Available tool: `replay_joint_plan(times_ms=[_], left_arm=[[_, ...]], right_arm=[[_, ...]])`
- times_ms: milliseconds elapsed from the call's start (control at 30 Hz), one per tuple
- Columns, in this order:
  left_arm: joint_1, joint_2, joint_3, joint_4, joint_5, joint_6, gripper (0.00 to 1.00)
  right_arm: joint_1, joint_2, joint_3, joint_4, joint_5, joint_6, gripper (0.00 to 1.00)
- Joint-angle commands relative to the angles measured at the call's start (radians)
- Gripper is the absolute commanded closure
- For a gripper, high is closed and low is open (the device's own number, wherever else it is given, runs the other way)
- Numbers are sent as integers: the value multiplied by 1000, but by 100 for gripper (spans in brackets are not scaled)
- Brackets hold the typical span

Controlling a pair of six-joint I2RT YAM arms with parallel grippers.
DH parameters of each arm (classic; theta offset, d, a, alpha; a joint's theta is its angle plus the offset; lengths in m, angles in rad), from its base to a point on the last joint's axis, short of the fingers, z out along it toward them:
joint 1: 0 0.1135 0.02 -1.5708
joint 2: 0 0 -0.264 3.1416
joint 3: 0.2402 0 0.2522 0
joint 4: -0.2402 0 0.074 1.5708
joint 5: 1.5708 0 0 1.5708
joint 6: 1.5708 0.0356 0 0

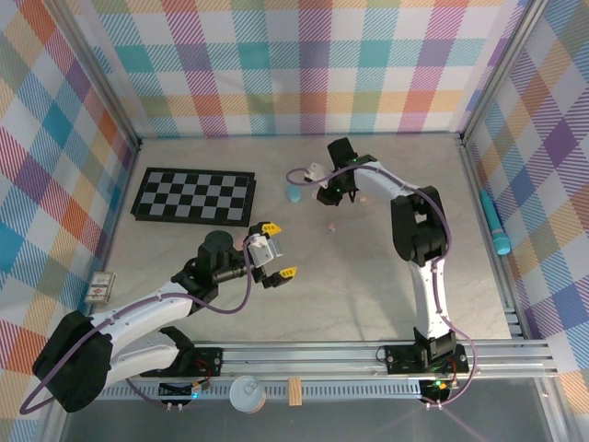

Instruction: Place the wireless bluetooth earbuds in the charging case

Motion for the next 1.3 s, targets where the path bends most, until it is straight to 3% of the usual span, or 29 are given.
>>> replay_joint_plan(times_ms=[0,133,200,267,400,567,967,1167,1267], left_arm=[[11,2,-12,25,-8,-6,0],[16,0,-16,39,-38,-16,0],[23,-4,-22,50,-62,-28,0],[28,-11,-27,53,-89,-44,0],[38,-37,-22,16,-237,-145,0],[56,-77,44,-186,-418,-266,0],[87,-47,149,-523,-640,-594,0],[102,67,217,-638,-676,-684,0],[105,161,275,-693,-673,-707,0]], right_arm=[[-10,20,33,-20,17,8,79],[-12,20,25,-6,16,13,69],[-12,16,25,-3,19,17,56],[-16,1,18,1,22,24,51],[-27,-52,-19,35,18,47,37],[-42,-149,-105,105,-31,124,30],[-43,-419,-423,381,-194,246,14],[-43,-563,-560,466,-362,285,0],[-43,-619,-602,462,-409,289,1]])
